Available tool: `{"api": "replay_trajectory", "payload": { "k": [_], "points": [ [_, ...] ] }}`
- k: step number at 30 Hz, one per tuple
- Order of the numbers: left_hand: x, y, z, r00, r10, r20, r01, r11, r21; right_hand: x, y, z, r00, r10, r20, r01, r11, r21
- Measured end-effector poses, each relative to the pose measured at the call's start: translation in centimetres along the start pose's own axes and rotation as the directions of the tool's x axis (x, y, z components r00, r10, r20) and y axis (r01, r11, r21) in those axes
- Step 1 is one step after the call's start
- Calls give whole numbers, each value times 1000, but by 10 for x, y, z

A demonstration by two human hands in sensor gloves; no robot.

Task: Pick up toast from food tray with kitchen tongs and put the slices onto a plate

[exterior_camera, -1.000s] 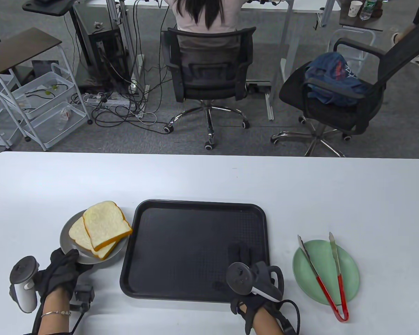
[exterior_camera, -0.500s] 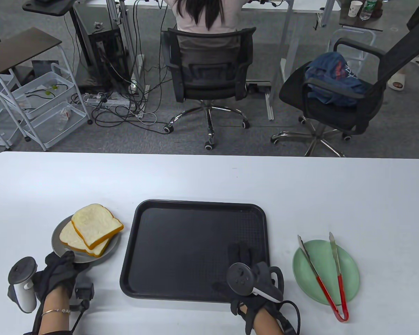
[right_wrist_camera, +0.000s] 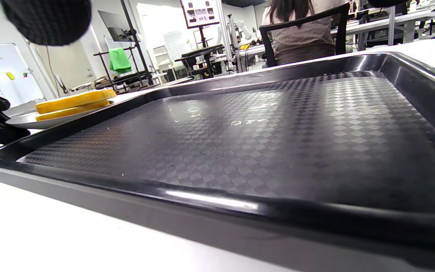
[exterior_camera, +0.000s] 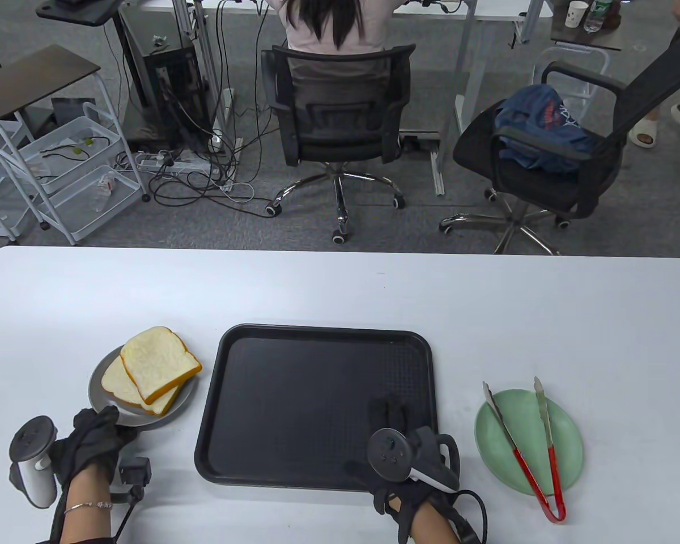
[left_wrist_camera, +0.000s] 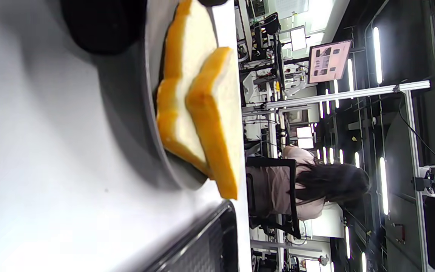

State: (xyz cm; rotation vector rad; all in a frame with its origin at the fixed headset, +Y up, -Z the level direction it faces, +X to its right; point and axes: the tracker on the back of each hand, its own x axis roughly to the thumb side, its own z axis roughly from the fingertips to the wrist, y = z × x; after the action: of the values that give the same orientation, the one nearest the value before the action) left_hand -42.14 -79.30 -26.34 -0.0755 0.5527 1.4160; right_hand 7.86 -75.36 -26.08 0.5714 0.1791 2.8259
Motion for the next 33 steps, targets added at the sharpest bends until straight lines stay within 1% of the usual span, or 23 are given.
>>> {"api": "replay_trajectory", "payload": {
  "k": [10, 15, 19, 20, 22, 26, 28, 33],
  "points": [
    [13, -6, 11, 997, -53, 48, 55, 998, -42, 8, 3, 1, 999, -7, 41, 7, 1000, 5],
    [18, -4, 19, 994, -56, 97, 58, 998, -11, 8, 3, 1, 999, -11, 48, 11, 1000, 0],
    [29, -7, 27, 975, -98, 197, 102, 995, -9, 8, 3, 1, 999, -14, 50, 15, 1000, -3],
    [33, -9, 30, 967, -117, 226, 122, 992, -10, 7, 2, 1, 999, -16, 51, 16, 1000, -2],
    [40, -16, 33, 946, -143, 292, 164, 985, -48, 8, 3, 1, 999, -18, 51, 17, 1000, 6],
    [50, -38, 40, 900, -158, 407, 225, 967, -122, 9, 4, 1, 998, -15, 58, 14, 1000, 16],
    [55, -46, 44, 875, -180, 450, 261, 957, -124, 10, 4, 1, 998, -16, 62, 15, 1000, 16],
    [70, -70, 58, 771, -293, 565, 426, 897, -116, 10, 4, 0, 998, -20, 65, 19, 1000, 15]
  ]
}}
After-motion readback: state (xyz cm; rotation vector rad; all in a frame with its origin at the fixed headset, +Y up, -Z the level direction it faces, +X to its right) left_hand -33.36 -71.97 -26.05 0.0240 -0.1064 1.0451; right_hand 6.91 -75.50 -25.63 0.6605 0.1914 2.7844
